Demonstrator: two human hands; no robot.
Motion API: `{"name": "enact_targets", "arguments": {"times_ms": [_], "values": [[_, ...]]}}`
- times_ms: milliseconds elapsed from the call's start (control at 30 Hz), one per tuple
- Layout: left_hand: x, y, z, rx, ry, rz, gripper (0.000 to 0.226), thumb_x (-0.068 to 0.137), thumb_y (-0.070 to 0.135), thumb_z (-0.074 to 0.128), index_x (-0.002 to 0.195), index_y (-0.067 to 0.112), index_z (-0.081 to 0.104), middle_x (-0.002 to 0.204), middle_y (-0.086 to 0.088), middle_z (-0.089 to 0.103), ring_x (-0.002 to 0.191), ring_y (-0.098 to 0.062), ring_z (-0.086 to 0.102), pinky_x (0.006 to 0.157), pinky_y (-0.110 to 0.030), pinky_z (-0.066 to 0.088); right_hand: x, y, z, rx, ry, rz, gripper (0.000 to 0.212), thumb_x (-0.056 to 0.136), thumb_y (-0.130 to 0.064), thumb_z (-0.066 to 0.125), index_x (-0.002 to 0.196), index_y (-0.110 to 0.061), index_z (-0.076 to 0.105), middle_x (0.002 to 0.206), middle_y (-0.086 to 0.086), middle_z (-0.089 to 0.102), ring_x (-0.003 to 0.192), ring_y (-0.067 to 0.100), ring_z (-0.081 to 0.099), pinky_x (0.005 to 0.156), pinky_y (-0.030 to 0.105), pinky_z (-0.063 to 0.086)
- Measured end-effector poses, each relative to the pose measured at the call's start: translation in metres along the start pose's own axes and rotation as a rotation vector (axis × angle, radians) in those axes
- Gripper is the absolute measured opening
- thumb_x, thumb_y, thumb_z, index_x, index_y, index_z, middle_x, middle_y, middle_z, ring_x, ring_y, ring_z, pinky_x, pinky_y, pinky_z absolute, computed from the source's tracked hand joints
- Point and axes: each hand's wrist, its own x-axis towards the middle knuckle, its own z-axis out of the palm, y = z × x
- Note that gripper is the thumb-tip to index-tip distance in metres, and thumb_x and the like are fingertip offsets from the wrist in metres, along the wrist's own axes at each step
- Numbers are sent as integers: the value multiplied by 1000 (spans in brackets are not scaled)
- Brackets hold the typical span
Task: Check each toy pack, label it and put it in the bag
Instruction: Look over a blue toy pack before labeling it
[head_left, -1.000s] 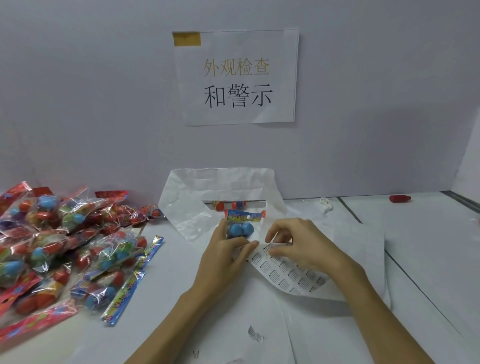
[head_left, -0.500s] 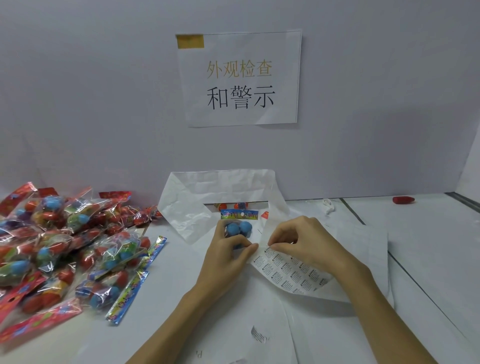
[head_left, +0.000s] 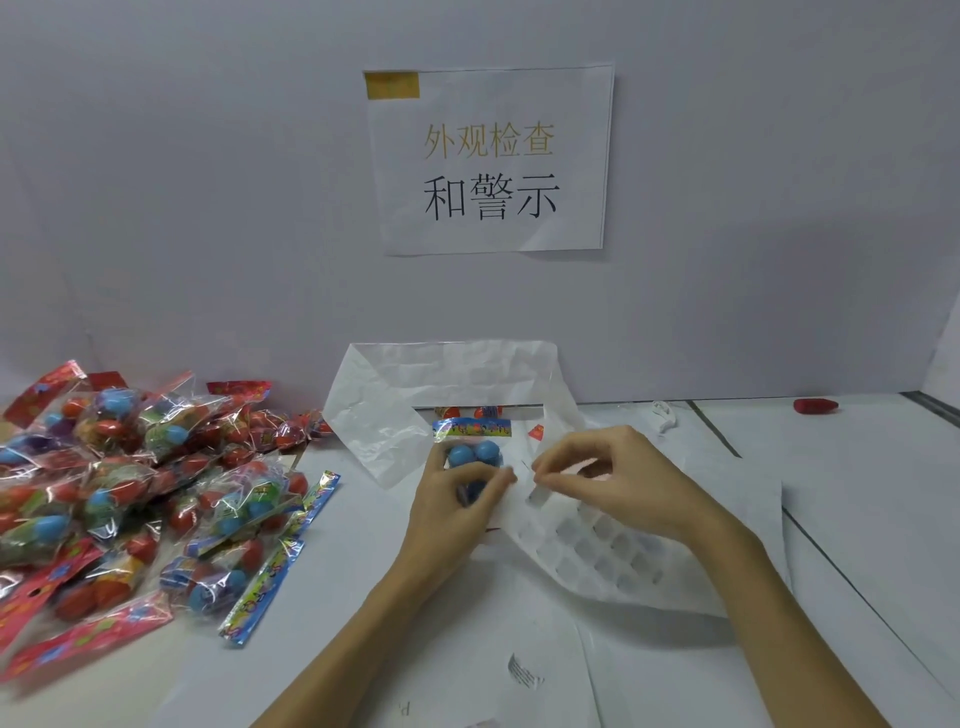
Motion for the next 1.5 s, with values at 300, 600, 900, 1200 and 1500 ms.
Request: {"name": "enact_targets", "arguments": {"times_ms": [300,600,900,1200,1500], "values": [[6,14,-20,-489,69,-93,41,95,5,71,120,36,76,126,8,70,105,-23,73,77,-35,63,3,-17,22,514,285,48,10,95,-13,73,104,-14,78,99,3,79,88,20,75,76,25,59],[3,16,-17,-553,-56,-5,46,101,-1,60,129,34,72,136,8,66,118,-30,69,86,-38,62,6,-23,47,386,319,-37,32,94,-9,74,120,-26,68,85,2,75,81,23,73,82,32,62],[3,17,-16,-540,-74,-18,53,103,-2,54,127,40,73,131,17,67,122,-26,67,90,-41,61,8,-19,50,308,315,-24,33,94,-19,76,121,-34,63,87,-9,77,88,11,74,82,22,60],[0,19,-16,-397,-34,49,49,89,22,77,125,54,69,127,33,62,117,-1,64,79,-19,58,7,-18,52,292,324,-13,32,93,-20,77,119,-34,65,86,-11,76,87,9,74,81,22,59],[1,21,-21,-415,-85,38,50,93,24,74,134,50,64,135,28,62,124,-17,66,90,-27,58,8,-22,61,349,253,246,52,84,-64,64,121,-27,65,92,-4,76,78,13,75,73,30,62]]}}
